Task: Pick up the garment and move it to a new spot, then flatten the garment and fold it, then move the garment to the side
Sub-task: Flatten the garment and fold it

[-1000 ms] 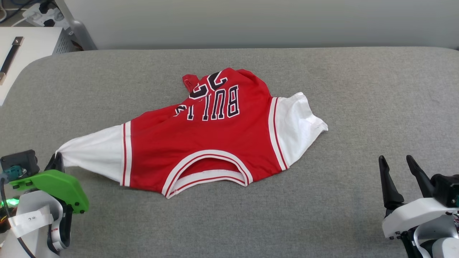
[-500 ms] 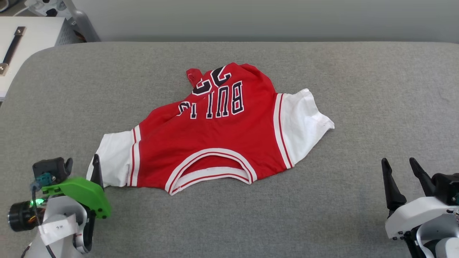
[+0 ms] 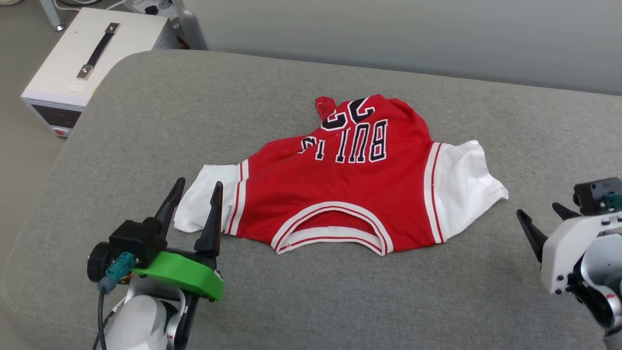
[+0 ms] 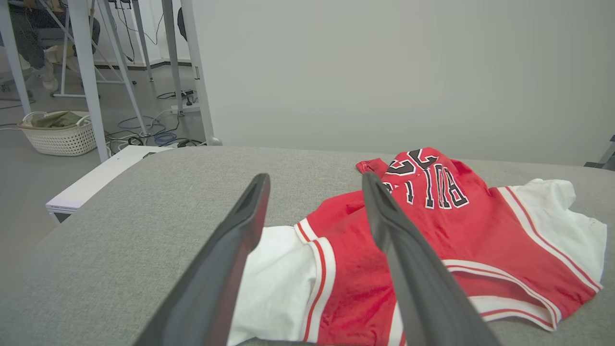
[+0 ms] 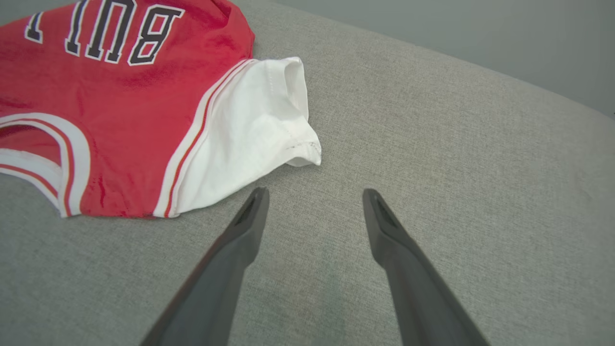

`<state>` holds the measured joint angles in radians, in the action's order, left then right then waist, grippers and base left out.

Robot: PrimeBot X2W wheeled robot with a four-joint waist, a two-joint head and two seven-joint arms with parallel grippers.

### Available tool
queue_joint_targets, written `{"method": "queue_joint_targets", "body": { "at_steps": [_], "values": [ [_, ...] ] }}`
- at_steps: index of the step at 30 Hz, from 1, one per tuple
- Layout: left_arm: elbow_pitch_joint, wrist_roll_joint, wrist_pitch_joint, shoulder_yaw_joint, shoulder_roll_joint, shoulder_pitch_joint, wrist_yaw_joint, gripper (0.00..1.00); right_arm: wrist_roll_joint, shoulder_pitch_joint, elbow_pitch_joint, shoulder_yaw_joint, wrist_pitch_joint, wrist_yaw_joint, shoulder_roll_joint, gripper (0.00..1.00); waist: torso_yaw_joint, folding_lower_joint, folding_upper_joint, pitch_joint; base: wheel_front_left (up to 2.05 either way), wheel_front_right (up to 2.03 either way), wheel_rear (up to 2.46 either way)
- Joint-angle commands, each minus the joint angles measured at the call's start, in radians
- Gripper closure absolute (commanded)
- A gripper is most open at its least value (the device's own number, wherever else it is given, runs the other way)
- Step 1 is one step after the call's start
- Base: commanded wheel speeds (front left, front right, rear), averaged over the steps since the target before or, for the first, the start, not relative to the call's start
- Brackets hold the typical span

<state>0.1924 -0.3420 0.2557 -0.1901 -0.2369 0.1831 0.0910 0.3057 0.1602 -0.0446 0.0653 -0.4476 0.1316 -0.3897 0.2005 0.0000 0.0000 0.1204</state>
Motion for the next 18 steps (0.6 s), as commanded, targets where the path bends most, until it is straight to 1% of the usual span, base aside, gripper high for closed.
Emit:
{"method": "queue_joint_targets", "body": {
  "at_steps": [1,3,5,9,12,18],
  "values": [
    [-0.022,0.007,0.005,-0.002,0.014,-0.015,-0.006,0.0,0.04,0.046,-0.015,0.004,-0.053,-0.001,-0.005,0.0,0.054,0.0,0.0,0.023,0.0,0.0,0.0],
    [-0.048,0.012,0.006,-0.008,0.027,-0.027,-0.005,0.0,0.071,0.096,-0.037,0.013,-0.135,-0.001,-0.02,0.0,0.075,0.0,0.0,0.037,0.0,0.0,0.0],
    [-0.059,0.01,0.006,-0.013,0.039,-0.034,-0.002,0.0,0.076,0.14,-0.066,0.025,-0.203,-0.001,-0.045,0.0,0.096,0.0,0.0,0.051,0.0,0.0,0.0],
    [-0.057,0.007,0.006,-0.016,0.053,-0.028,0.006,0.0,0.101,0.216,-0.141,0.038,-0.294,-0.001,-0.066,0.0,0.135,0.0,0.0,0.078,0.0,0.0,0.0],
    [-0.05,0.009,0.006,-0.02,0.062,-0.017,0.012,0.0,0.102,0.261,-0.203,0.048,-0.322,-0.001,-0.082,0.0,0.159,0.0,0.0,0.097,0.0,0.0,0.0],
    [-0.042,0.017,0.006,-0.018,0.081,0.004,0.021,0.0,0.075,0.318,-0.332,0.066,-0.34,-0.001,-0.107,0.0,0.2,0.0,0.0,0.126,0.0,0.0,0.0]
  ]
}}
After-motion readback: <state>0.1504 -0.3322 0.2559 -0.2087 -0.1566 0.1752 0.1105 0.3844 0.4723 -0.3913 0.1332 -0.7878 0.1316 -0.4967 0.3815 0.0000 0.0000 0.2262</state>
